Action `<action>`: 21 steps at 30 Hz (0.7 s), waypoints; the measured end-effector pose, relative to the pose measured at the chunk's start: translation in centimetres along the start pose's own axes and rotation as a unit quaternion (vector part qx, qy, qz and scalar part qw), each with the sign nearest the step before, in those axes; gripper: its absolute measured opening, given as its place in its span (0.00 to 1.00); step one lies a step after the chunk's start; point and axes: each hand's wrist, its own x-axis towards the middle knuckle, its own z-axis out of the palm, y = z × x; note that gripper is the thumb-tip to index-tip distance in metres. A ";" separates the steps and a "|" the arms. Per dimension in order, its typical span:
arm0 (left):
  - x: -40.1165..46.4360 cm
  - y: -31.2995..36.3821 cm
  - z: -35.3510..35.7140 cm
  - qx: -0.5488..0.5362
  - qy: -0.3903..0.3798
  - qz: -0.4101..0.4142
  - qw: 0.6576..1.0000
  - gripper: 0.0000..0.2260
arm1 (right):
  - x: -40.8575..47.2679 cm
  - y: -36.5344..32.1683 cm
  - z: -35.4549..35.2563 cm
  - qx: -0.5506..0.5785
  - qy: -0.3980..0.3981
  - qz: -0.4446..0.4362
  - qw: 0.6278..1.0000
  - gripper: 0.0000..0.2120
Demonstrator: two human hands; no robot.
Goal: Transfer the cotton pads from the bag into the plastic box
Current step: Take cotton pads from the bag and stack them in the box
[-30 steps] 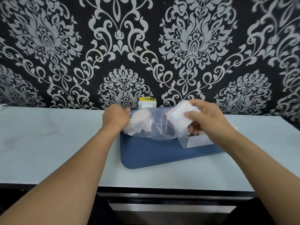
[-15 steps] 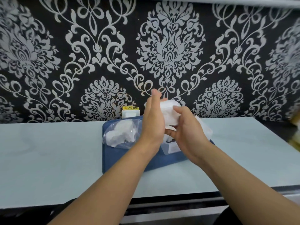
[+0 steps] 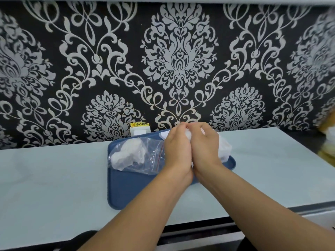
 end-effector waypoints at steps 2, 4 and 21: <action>-0.1 -0.4 0.3 -0.002 -0.017 -0.015 1.000 0.09 | 0.5 -0.1 0.0 -0.014 0.017 -0.012 1.000 0.06; 0.0 -0.7 0.4 -0.027 -0.013 -0.024 0.999 0.09 | 0.8 -0.3 -0.2 -0.037 0.021 -0.025 0.999 0.08; 2.4 1.8 -1.5 0.006 -0.099 -0.124 0.987 0.15 | 3.3 -1.9 -5.4 -0.276 -0.288 -0.068 0.914 0.11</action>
